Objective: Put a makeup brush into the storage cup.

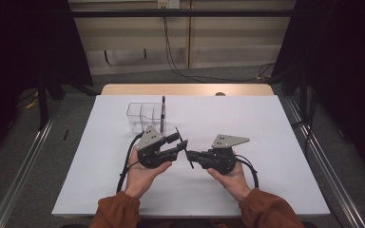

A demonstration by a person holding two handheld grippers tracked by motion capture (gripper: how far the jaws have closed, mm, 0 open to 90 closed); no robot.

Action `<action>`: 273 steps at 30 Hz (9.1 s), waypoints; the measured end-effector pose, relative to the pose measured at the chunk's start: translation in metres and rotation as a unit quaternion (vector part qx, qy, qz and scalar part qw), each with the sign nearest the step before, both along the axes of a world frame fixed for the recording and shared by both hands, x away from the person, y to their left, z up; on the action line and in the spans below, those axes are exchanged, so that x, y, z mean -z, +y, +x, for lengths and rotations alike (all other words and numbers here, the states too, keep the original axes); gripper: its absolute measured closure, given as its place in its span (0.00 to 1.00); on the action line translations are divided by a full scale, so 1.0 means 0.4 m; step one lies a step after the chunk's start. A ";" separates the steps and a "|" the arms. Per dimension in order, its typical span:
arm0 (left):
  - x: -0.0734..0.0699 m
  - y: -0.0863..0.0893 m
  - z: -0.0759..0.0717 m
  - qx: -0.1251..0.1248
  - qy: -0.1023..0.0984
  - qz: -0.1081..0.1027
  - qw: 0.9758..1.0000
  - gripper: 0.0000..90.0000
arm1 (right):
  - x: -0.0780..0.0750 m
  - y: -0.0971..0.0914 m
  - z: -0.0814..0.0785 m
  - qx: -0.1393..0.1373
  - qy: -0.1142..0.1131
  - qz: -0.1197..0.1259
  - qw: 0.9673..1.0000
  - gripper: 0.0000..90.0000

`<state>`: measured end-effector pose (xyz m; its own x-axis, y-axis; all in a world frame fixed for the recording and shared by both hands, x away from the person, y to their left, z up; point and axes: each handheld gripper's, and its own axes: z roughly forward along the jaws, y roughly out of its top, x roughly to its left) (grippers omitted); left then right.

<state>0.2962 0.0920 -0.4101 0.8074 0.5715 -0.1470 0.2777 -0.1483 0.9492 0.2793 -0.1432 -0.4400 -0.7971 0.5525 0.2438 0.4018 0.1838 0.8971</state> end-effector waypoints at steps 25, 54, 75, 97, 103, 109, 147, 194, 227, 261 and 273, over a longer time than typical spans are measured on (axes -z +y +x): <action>0.007 -0.013 -0.001 0.040 0.029 -0.018 0.999 0.94 | 0.009 0.012 -0.002 -0.009 0.004 -0.012 1.000 0.96; 0.004 -0.001 0.002 0.035 0.036 -0.023 0.998 0.95 | 0.004 0.000 0.007 -0.004 -0.002 0.000 1.000 0.48; -0.011 0.021 0.007 0.022 0.034 -0.026 0.999 0.95 | 0.003 -0.036 0.015 0.050 -0.006 -0.010 0.999 0.10; -0.052 0.078 0.017 0.001 0.029 -0.015 0.999 0.95 | 0.000 -0.144 -0.028 0.116 -0.051 0.009 0.992 0.04; -0.056 0.105 0.024 -0.020 0.032 -0.024 0.999 0.95 | 0.006 -0.174 -0.039 0.141 -0.060 0.020 0.988 0.04; -0.054 0.125 0.025 -0.029 0.031 -0.026 0.999 0.95 | 0.013 -0.201 -0.049 0.156 -0.061 0.023 0.986 0.03; -0.110 0.241 0.077 -0.071 0.024 -0.028 0.997 0.95 | 0.041 -0.348 -0.138 0.247 -0.089 0.001 0.965 0.00; -0.135 0.154 0.271 -0.123 -0.003 0.004 0.992 0.95 | 0.040 -0.357 -0.150 0.239 -0.089 0.015 0.967 0.00; -0.083 0.096 0.336 -0.139 0.001 0.036 0.990 0.95 | 0.042 -0.353 -0.153 0.222 -0.096 0.006 0.970 0.01; -0.016 0.123 0.341 -0.139 0.043 0.061 0.987 0.94 | 0.044 -0.354 -0.151 0.222 -0.097 0.002 0.970 0.01; -0.015 0.124 0.337 -0.143 0.042 0.060 0.987 0.83 | 0.043 -0.353 -0.153 0.221 -0.098 0.003 0.970 0.01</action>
